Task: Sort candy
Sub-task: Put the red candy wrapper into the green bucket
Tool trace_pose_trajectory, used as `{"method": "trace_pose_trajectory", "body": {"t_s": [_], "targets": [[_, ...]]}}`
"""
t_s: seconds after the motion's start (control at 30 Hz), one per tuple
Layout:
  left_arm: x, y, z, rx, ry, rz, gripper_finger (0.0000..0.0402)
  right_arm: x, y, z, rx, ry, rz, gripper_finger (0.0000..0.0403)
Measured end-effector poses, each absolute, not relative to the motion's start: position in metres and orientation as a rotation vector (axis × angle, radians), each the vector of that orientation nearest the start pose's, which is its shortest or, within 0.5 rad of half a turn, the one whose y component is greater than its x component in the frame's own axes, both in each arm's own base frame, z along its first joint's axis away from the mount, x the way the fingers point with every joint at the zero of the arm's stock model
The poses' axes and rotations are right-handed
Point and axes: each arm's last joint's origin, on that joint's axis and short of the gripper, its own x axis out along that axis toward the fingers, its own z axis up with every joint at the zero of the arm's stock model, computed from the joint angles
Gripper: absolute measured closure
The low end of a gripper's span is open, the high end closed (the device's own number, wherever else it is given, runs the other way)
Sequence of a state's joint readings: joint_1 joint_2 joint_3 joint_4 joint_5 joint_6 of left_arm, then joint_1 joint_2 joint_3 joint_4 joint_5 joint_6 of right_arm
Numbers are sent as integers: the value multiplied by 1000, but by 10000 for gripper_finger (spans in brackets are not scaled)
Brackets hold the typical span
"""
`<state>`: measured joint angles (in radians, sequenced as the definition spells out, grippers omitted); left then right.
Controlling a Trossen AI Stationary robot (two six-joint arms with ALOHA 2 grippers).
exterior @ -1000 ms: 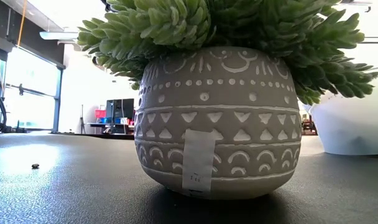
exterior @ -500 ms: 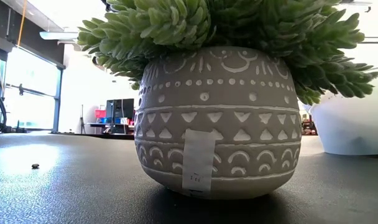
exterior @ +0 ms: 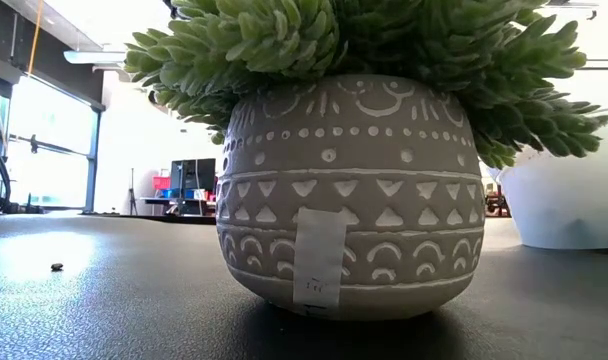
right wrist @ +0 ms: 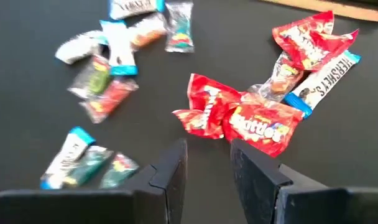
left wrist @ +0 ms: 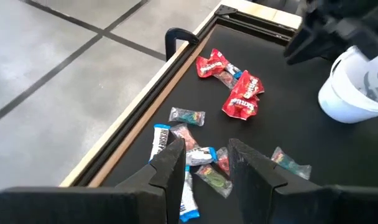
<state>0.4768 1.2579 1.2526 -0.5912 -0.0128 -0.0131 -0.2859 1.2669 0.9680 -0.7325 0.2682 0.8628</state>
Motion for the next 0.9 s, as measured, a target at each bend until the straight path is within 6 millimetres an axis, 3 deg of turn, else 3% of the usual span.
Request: {"method": "trace_pose_trajectory", "body": {"t_s": [0.33, 0.67, 0.9], "targets": [[226, 139, 361, -216, 543, 612, 296, 249, -103, 216, 850, 961, -875, 285], [223, 143, 361, -243, 535, 632, 296, 275, -112, 186, 785, 985, -767, 285], [223, 143, 361, -244, 535, 632, 296, 282, -119, 171, 745, 1006, -753, 285]]}}
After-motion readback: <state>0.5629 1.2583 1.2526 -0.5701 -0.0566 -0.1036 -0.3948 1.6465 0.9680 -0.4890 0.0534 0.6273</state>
